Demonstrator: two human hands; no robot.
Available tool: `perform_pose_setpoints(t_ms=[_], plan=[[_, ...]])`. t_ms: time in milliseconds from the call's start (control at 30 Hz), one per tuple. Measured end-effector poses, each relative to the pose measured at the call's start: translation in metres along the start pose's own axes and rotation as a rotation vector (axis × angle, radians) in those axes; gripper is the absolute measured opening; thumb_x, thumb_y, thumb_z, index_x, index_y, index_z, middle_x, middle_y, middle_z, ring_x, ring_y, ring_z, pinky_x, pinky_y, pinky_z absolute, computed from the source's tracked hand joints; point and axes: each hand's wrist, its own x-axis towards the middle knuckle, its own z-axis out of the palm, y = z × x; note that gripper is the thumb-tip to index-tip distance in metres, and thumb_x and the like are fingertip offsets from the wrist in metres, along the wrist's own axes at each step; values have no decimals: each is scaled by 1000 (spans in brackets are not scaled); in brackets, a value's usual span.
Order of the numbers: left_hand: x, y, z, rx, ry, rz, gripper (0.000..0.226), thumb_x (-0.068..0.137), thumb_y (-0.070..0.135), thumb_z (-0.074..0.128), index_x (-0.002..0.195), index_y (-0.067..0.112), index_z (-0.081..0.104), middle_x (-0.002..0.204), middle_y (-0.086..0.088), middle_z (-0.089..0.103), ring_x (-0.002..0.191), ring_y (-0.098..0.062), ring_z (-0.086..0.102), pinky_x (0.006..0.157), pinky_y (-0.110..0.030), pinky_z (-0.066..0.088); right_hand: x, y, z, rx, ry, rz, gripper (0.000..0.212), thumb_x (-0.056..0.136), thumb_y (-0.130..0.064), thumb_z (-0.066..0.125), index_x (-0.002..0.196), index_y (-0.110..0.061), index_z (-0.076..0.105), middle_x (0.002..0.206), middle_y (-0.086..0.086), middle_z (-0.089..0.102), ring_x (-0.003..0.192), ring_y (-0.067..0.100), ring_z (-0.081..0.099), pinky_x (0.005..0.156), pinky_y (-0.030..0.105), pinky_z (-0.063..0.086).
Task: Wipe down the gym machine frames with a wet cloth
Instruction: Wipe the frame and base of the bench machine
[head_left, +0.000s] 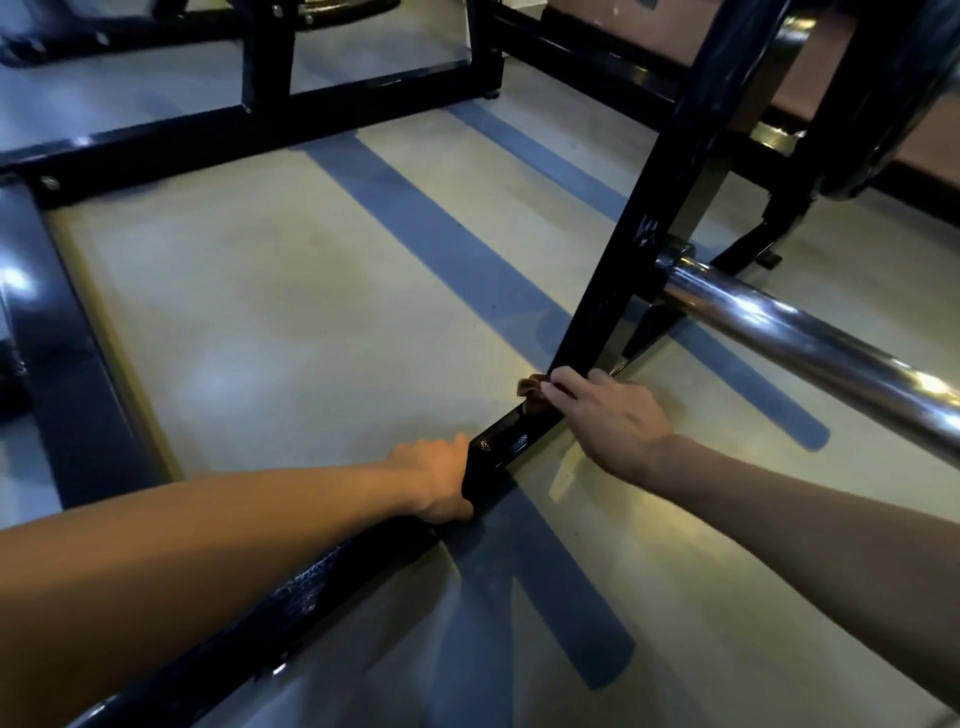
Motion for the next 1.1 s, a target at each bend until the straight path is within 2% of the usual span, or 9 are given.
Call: perform_pose_setpoints(t_ms=[133,200,400,567,633,700,833,1000,1100], plan=[[0,2,-4,64,13,16,68,85,55,69,132,16,39,129,-11,63,119,-34,62,77,-33,41,20,27,-40,104,362,249,44,100,-29,59,143,-27,52,136,-3,49,100,28,60,62,40,57],[0,3,-3,77,11,20,69,86,55,68,133,15,38,130,-11,62,119,-34,62,78,-33,43,19,30,-40,69,433,286,46,97,-27,62,143,-24,54,135,-2,50,97,27,60,58,38,55],[-5,-4,-4,-9,-34,18,69,89,56,66,135,14,36,133,-14,60,120,-36,60,77,-33,41,4,8,1,-41,-4,-54,62,100,-16,53,157,-25,30,149,-3,37,107,24,52,62,35,48],[-5,-2,-3,-21,-32,9,69,90,52,67,138,13,38,137,-15,58,124,-36,58,85,-34,47,20,36,-47,57,495,276,49,98,-27,63,145,-22,53,135,-1,52,98,27,61,61,39,55],[-5,-2,-4,-24,-39,2,71,89,53,69,139,14,38,139,-14,57,125,-35,58,86,-33,46,19,41,-52,75,550,358,51,96,-28,67,145,-21,53,134,0,51,98,27,61,63,37,55],[-5,-1,-6,-30,-56,-4,71,88,54,70,138,14,38,138,-13,58,124,-36,58,83,-34,45,11,31,-42,46,452,274,53,97,-25,64,148,-22,48,138,-1,49,97,28,60,60,38,55],[-6,-3,-8,-1,-50,12,71,87,57,69,137,15,39,136,-14,58,123,-37,59,87,-36,48,-5,10,-13,-58,0,-58,51,100,-12,49,149,-19,37,142,-1,37,97,26,52,61,41,52],[-10,0,-11,4,-19,44,63,88,47,70,139,18,46,137,-13,61,123,-35,60,91,-34,50,23,43,-71,-19,415,281,41,100,-25,55,140,-19,51,135,-2,47,96,26,57,56,35,46],[-11,1,-11,-6,-14,33,63,88,47,71,138,19,46,136,-12,61,123,-34,60,90,-34,50,15,50,-73,22,493,371,50,98,-27,60,146,-19,48,140,-1,46,98,27,58,59,35,48]])
